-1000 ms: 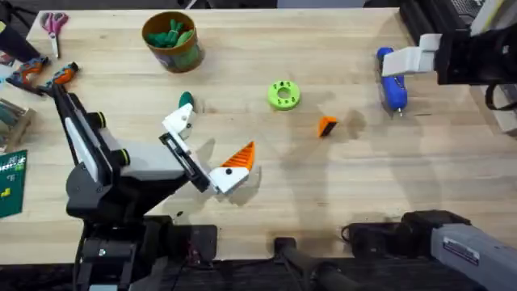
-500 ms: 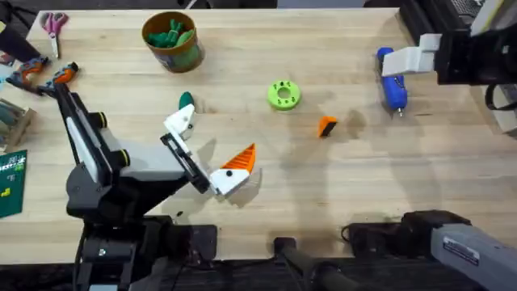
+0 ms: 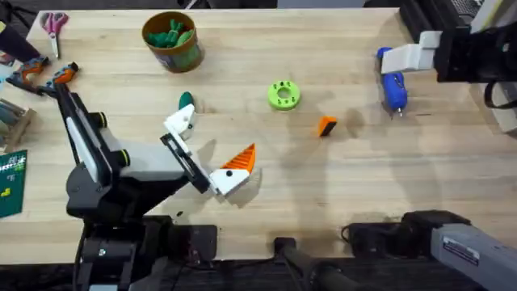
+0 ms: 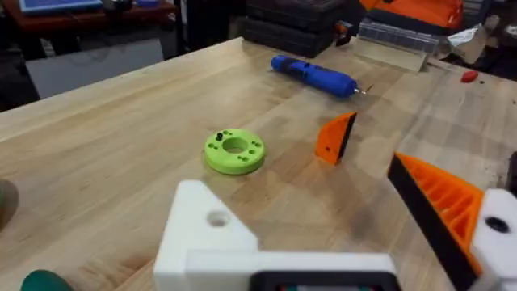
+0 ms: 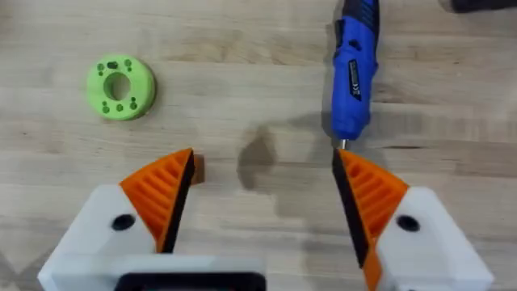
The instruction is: Pick up the gripper from the table and insert it into the empty holder that is missing its gripper. Then pick up a screw, insert it into the mounting hole, and use the screwdriver to tighten it. Finally, clean up the table by picking up the vegetable and placing it into the bucket.
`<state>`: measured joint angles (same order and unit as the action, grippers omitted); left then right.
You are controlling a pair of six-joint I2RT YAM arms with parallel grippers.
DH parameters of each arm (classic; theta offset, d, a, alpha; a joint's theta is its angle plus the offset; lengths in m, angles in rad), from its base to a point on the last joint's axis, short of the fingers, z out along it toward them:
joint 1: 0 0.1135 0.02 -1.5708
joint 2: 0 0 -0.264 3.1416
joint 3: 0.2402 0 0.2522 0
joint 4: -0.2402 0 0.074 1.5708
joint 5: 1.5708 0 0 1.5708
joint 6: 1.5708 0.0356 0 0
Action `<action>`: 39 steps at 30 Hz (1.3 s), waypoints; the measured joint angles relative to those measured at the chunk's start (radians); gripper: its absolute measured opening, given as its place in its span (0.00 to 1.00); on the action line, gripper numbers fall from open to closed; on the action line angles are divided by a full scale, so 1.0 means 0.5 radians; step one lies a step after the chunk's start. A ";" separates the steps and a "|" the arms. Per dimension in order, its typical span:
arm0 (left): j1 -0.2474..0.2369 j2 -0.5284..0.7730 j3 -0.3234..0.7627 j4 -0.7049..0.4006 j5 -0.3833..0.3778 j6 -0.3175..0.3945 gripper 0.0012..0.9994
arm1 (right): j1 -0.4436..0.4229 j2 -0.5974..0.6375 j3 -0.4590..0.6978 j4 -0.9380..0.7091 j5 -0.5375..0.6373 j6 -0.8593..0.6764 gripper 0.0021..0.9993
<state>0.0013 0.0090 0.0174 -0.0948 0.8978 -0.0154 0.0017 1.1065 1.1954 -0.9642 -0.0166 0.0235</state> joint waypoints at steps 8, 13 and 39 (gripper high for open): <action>0.000 0.000 0.000 0.000 0.000 0.000 0.99 | 0.107 0.006 0.000 -0.125 -0.073 0.340 0.99; 0.000 0.000 0.000 0.000 0.000 0.000 0.99 | 0.388 0.103 0.001 -0.134 -0.069 0.630 0.99; 0.000 0.000 0.000 0.000 0.001 0.000 0.99 | 1.151 0.867 0.001 -0.122 0.332 1.339 0.99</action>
<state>0.0013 0.0090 0.0174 -0.0948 0.8981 -0.0154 0.5770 1.5399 1.1957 -1.0251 0.1496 0.6931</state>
